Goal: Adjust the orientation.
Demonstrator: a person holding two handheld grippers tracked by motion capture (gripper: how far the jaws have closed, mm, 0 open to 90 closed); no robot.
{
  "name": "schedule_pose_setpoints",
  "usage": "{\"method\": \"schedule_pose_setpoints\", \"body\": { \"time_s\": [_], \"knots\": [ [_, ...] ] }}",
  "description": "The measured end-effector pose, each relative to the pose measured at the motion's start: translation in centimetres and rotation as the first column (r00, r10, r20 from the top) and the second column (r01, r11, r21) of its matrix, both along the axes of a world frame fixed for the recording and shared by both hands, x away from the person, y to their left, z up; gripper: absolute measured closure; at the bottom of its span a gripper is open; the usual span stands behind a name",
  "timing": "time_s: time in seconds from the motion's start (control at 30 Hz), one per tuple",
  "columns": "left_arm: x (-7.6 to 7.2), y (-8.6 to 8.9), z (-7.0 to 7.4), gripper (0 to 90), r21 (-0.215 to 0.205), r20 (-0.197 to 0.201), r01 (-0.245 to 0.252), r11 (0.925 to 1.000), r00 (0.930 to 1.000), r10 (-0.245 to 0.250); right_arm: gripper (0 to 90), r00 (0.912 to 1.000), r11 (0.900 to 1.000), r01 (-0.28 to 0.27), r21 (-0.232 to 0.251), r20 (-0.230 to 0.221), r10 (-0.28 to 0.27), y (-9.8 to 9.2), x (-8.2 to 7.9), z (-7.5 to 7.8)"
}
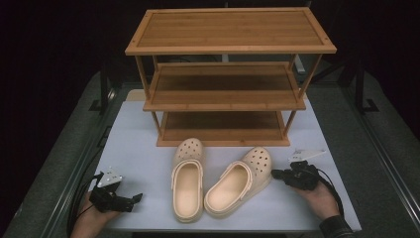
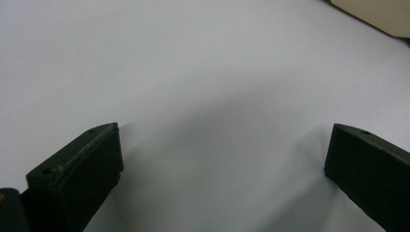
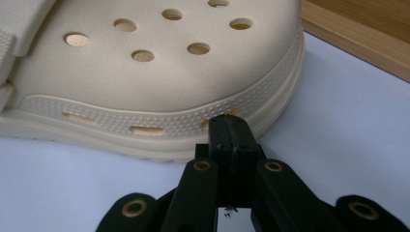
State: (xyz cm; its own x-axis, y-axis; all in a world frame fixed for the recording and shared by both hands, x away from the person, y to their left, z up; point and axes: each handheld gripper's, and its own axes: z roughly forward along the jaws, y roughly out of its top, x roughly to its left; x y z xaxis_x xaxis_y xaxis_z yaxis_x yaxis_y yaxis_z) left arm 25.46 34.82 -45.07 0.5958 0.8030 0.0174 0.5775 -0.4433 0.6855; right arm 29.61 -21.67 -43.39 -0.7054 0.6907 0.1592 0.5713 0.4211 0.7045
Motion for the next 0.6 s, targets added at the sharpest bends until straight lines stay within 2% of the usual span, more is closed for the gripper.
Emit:
{"method": "schedule_pose_setpoints", "body": {
  "time_s": [0.27,0.43,0.6],
  "knots": [
    [0.0,0.0,0.0,0.0,0.001,-0.001,0.0,1.0,1.0,0.0,89.8,0.9999,1.0,-0.01,-0.003,-0.005,0.01,0.9,1.4,0.0],
    [0.0,0.0,0.0,0.0,0.001,-0.001,0.0,1.0,1.0,0.0,89.9,0.9998,1.0,-0.018,0.019,-0.013,0.018,1.2,2.2,-0.1],
    [0.0,0.0,0.0,0.0,0.003,-0.003,0.0,1.0,1.0,0.0,89.9,0.9994,0.999,-0.032,0.016,-0.011,0.033,2.0,3.0,0.0]
  ]
}}
